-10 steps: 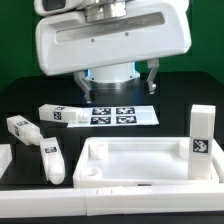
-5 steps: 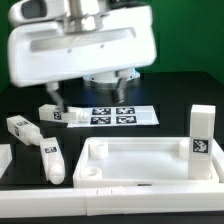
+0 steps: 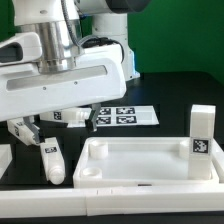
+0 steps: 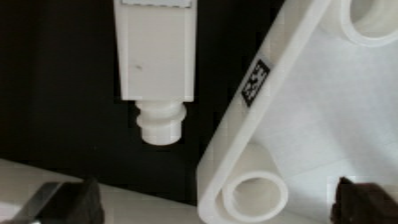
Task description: Assemble desk
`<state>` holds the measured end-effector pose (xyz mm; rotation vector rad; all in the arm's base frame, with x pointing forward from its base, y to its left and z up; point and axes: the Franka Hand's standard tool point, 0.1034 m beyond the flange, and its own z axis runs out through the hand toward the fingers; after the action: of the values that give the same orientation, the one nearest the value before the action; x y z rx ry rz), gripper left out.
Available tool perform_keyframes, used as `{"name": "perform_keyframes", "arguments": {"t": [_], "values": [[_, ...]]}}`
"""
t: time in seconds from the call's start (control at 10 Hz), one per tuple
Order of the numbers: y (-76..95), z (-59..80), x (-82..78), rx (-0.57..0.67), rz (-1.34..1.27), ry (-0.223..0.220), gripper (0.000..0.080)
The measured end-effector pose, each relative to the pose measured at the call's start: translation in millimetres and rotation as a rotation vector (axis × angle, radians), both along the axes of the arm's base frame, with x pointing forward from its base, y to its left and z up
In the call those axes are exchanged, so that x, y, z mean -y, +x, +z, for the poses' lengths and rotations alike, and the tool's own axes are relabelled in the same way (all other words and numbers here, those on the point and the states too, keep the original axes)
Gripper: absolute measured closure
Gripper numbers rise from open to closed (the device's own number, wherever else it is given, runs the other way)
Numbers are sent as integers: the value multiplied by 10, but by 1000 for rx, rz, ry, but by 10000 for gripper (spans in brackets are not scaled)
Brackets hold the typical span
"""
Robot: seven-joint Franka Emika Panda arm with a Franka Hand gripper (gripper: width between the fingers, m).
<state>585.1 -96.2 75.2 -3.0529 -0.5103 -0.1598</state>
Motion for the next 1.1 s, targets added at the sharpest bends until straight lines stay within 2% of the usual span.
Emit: {"name": "perform_keyframes", "arguments": {"t": [0.2, 0.3, 0.6, 0.8, 1.1], "values": [[-42, -41, 64, -11, -9, -1, 151], [-145, -169, 215, -43, -50, -5, 151], [-283, -451, 352, -110, -105, -11, 151], [-346, -610, 307, -119, -120, -19, 151], [-398, -670, 316, -125, -127, -23, 151]]}}
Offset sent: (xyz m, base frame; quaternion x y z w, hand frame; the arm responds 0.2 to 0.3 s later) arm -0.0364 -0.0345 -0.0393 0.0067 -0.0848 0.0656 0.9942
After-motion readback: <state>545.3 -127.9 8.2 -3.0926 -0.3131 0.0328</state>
